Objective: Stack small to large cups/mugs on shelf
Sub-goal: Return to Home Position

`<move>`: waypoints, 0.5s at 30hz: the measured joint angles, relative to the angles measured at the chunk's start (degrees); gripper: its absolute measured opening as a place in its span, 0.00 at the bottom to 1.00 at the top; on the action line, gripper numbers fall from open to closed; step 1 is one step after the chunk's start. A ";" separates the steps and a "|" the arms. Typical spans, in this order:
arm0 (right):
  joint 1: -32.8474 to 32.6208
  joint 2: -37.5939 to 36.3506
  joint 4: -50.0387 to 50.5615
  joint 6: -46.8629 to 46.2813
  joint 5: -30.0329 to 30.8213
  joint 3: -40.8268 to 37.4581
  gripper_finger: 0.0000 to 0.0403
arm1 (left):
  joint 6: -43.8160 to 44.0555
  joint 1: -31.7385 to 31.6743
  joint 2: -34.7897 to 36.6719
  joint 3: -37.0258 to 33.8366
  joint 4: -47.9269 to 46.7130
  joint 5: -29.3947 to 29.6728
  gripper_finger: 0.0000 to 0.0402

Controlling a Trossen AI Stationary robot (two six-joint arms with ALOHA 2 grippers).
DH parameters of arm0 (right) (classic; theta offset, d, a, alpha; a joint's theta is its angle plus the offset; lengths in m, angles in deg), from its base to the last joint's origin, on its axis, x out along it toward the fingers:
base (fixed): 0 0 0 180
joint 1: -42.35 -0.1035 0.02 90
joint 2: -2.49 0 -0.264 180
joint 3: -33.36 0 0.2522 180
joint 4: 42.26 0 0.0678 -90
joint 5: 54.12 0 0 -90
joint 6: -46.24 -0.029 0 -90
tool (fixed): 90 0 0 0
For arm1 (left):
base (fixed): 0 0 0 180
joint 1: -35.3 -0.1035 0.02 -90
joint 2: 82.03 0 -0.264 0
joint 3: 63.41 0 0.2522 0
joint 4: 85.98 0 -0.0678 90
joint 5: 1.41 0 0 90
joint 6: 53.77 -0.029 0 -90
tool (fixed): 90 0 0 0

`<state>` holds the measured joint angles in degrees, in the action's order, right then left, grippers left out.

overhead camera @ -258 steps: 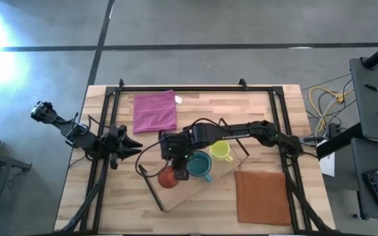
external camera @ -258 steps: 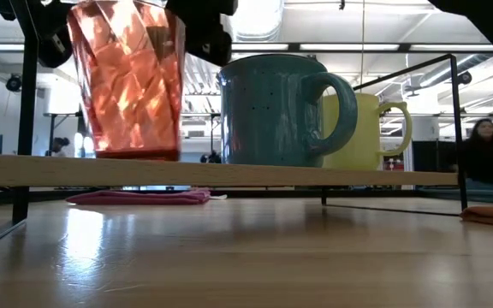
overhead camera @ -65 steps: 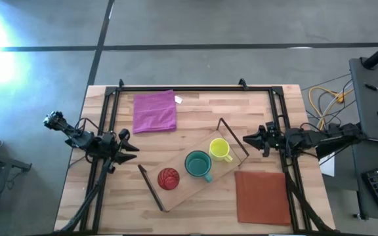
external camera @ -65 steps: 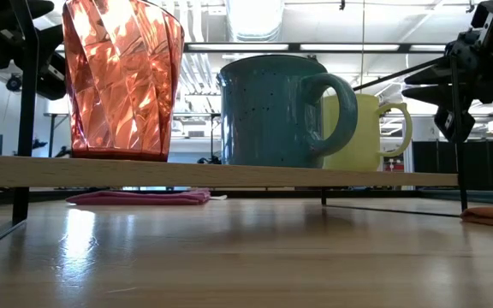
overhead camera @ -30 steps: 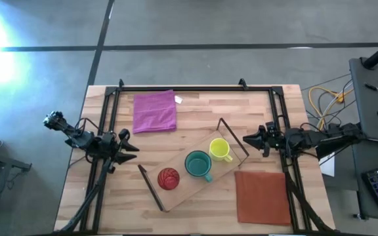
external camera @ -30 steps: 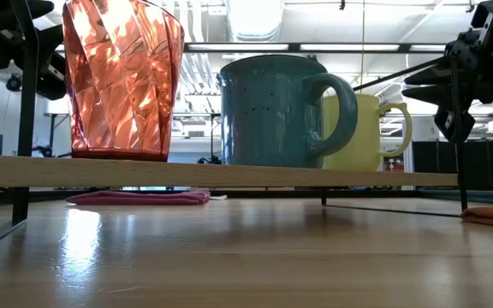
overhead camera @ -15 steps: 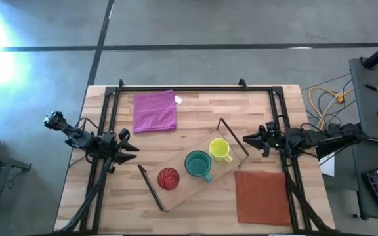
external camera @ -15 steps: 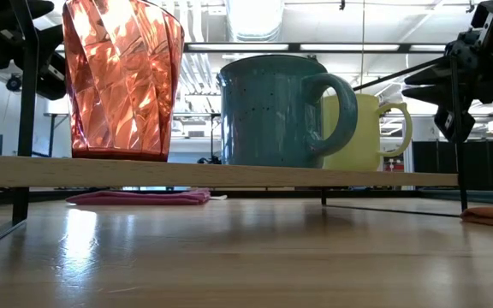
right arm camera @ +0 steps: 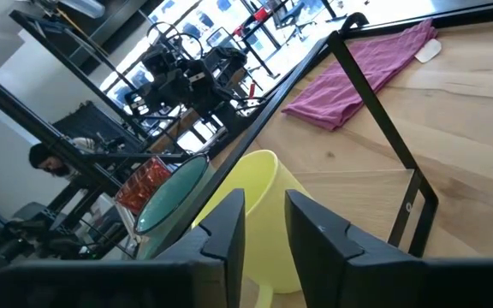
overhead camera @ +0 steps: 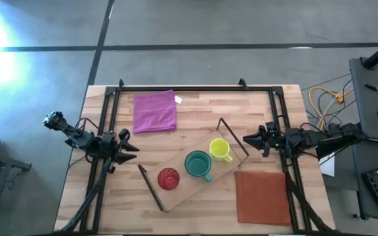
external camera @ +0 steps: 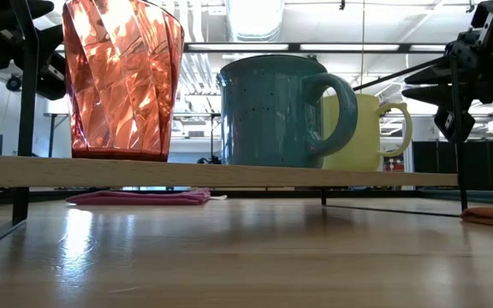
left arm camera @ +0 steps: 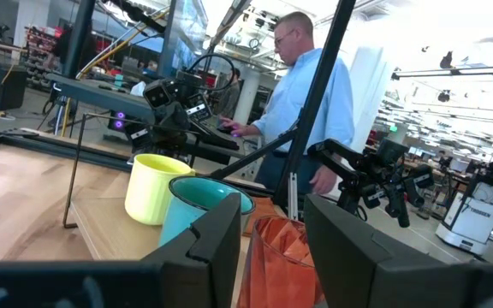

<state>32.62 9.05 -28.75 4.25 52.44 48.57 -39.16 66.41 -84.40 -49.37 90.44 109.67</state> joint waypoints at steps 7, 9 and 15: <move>0.00 0.01 0.00 0.00 0.00 0.00 0.18 | 0.00 0.01 0.00 0.00 0.00 0.01 0.29; 0.02 0.01 0.00 0.00 0.00 0.00 0.18 | 0.00 0.00 -0.02 0.00 0.00 0.00 0.29; 0.02 0.01 0.00 0.00 0.00 0.00 0.18 | 0.00 0.01 -0.01 0.00 0.00 0.00 0.29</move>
<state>32.64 9.06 -28.75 4.25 52.44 48.57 -39.16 66.43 -84.41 -49.37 90.44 109.67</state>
